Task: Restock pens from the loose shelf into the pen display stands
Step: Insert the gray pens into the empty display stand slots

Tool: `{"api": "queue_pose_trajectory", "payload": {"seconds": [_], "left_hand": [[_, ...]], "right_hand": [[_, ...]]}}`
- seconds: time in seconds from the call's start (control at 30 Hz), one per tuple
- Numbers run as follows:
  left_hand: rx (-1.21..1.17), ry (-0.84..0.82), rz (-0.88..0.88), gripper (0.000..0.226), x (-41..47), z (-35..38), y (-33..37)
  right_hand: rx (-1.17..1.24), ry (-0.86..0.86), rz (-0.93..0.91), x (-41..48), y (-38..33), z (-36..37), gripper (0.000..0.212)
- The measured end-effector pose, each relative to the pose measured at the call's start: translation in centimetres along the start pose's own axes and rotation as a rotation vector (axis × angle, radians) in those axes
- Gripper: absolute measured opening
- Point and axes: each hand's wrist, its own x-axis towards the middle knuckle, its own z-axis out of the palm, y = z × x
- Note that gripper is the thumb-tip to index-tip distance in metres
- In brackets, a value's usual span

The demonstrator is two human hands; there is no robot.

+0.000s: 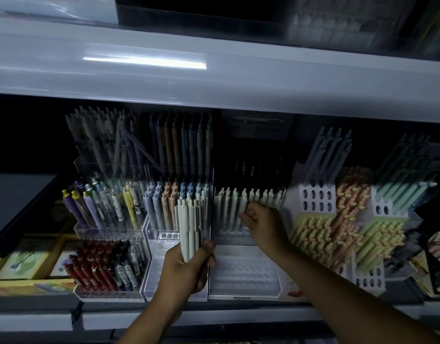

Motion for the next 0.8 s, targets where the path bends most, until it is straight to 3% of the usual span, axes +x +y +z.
{"api": "queue_pose_trajectory", "payload": {"seconds": [0.2, 0.33, 0.47, 0.6, 0.7, 0.8], "left_hand": [[0.012, 0.002, 0.009, 0.045, 0.0, 0.2, 0.2], [0.025, -0.026, -0.005, 0.045, -0.2, 0.3, 0.2], [0.036, -0.039, 0.005, 0.043, -0.3, 0.5, 0.1], [0.044, -0.026, 0.007, 0.039, -0.1, 0.3, 0.0], [0.034, -0.023, 0.013, 0.035, 0.2, 0.3, 0.0], [0.029, -0.027, 0.012, 0.031, 0.3, 0.7, 0.1]], "right_hand": [[0.001, 0.077, 0.014, -0.8, 0.5, 1.1, 0.023], [0.122, 0.118, 0.093, -1.2, 0.4, 1.1, 0.009], [0.22, 0.096, 0.204, -1.8, -0.3, 0.7, 0.013], [0.318, 0.21, 0.212, -3.4, -3.5, -0.6, 0.006], [0.632, 0.062, 0.25, -4.8, -6.6, -1.8, 0.009], [0.701, -0.109, 0.248, -5.8, -8.2, -2.2, 0.013]]}}
